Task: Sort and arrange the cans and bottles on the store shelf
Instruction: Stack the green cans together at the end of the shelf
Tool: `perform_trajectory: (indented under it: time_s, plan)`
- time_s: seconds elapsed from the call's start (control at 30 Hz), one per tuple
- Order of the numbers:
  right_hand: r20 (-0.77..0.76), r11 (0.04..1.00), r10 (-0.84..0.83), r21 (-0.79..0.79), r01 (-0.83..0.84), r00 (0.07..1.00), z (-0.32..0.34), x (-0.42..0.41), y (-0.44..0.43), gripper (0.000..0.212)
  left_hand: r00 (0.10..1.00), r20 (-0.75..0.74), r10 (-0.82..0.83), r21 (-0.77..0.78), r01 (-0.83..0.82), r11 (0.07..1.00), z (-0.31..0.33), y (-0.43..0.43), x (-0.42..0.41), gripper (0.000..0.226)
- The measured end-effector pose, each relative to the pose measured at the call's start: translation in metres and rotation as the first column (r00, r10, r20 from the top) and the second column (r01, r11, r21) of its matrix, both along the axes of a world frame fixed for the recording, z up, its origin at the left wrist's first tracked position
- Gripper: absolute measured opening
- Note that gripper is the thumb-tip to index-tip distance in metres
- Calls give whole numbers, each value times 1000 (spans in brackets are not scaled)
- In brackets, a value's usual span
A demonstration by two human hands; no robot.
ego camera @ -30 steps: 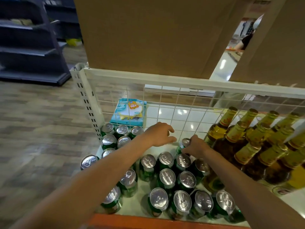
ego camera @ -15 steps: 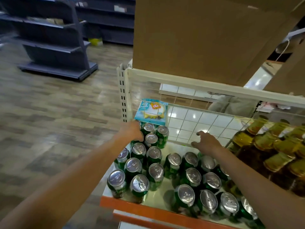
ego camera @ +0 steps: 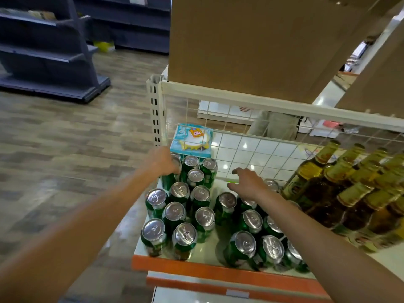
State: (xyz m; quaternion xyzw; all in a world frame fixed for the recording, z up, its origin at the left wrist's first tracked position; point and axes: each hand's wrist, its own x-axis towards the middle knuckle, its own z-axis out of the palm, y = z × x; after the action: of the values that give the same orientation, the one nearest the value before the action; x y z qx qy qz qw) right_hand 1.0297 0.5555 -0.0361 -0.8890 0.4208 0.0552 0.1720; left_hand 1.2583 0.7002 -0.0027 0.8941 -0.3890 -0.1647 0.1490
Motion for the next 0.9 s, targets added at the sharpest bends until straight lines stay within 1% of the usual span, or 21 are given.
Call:
perform_trajectory:
  time_s: [0.03, 0.1, 0.17, 0.23, 0.3, 0.37, 0.43, 0.47, 0.53, 0.57, 0.63, 0.67, 0.77, 0.83, 0.9]
  plan:
    - [44, 1000, -7, 20, 6, 999, 1, 0, 0, 63, 1000, 17, -20, -21, 20, 1000, 14, 0, 0, 35]
    - [196, 995, -19, 95, 0, 980, 4, 1, 2, 68, 998, 33, -58, -54, 60, 997, 40, -6, -3, 36]
    - [370, 988, -15, 148, -43, 929, 11, 5, 5, 76, 993, 25, -116, -89, 117, 989, 60, -21, -13, 39]
    - [518, 979, -51, 197, -61, 854, 20, 9, 7, 86, 983, 21, -184, -103, 185, 977, 74, -42, -31, 39]
    - [594, 973, -80, 221, -66, 800, 26, 10, 5, 95, 966, 3, -259, -94, 258, 961, 80, -65, -54, 40]
    - [622, 982, -68, 180, -58, 780, 27, 7, -2, 102, 950, -39, -308, -100, 303, 948, 78, -86, -75, 41]
    - [629, 989, -81, 145, -15, 773, 26, -2, -12, 103, 942, -77, -327, -112, 318, 942, 72, -104, -93, 41]
    - [618, 991, -91, 130, 13, 781, 24, -7, -18, 100, 935, -79, -345, -101, 337, 936, 67, -112, -101, 40]
    - [548, 996, -75, 72, 43, 833, 16, -19, -29, 93, 910, -87, -405, -54, 402, 914, 57, -125, -113, 36]
    - [502, 998, -64, 53, 43, 862, 11, -24, -35, 89, 901, -100, -423, -36, 421, 906, 51, -129, -115, 42]
    - [420, 997, -72, 67, 48, 905, 1, -31, -44, 82, 902, -103, -420, -3, 422, 907, 39, -132, -113, 59]
    - [372, 996, -81, 72, 58, 925, -3, -34, -49, 79, 911, -89, -402, 16, 405, 914, 34, -131, -108, 61]
    - [182, 998, -59, 39, 53, 982, -15, -41, -58, 74, 943, 35, -332, 155, 323, 934, 21, -117, -89, 47]
    - [74, 999, -32, 28, 30, 997, -19, -43, -63, 69, 950, 112, -293, 262, 256, 931, 11, -102, -77, 42]
    - [-1, 998, -26, 54, 26, 1000, -18, -41, -68, 65, 955, 148, -258, 346, 195, 918, -1, -89, -70, 39]
